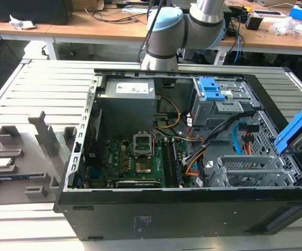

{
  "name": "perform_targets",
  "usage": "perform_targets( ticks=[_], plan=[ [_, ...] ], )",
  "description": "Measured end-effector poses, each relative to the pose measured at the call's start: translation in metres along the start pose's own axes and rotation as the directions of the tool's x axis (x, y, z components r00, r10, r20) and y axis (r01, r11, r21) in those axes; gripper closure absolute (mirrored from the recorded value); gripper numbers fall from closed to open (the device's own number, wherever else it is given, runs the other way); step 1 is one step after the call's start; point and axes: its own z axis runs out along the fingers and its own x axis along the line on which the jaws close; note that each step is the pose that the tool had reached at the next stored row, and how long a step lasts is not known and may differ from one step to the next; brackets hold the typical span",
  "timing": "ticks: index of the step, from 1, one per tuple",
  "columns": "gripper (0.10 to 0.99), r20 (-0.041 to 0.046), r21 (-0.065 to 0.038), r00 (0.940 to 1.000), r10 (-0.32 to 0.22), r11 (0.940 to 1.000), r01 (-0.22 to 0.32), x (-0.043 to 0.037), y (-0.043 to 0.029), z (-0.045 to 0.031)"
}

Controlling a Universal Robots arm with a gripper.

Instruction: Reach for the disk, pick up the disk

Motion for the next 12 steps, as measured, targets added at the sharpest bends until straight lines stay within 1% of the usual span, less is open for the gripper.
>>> perform_targets(
  ticks=[2, 3, 5, 7, 9, 12],
  plan=[
    [0.722, -0.0001, 0.0, 1.0, 0.0, 1.0, 0.0, 0.0007, 0.0038, 0.0001],
    [0.722, -0.0001, 0.0, 1.0, 0.0, 1.0, 0.0, 0.0014, 0.0076, 0.0002],
    [0.722, -0.0002, 0.0, 1.0, 0.0, 1.0, 0.0, 0.0022, 0.0122, 0.0004],
    [0.722, -0.0001, 0.0, 1.0, 0.0, 1.0, 0.0, 0.0028, 0.0153, 0.0005],
    [0.722, -0.0001, 0.0, 1.0, 0.0, 1.0, 0.0, 0.0037, 0.02, 0.0007],
    [0.722, 0.0, 0.0, 1.0, 0.0, 1.0, 0.0, 0.0045, 0.0234, 0.0009]
  ],
)
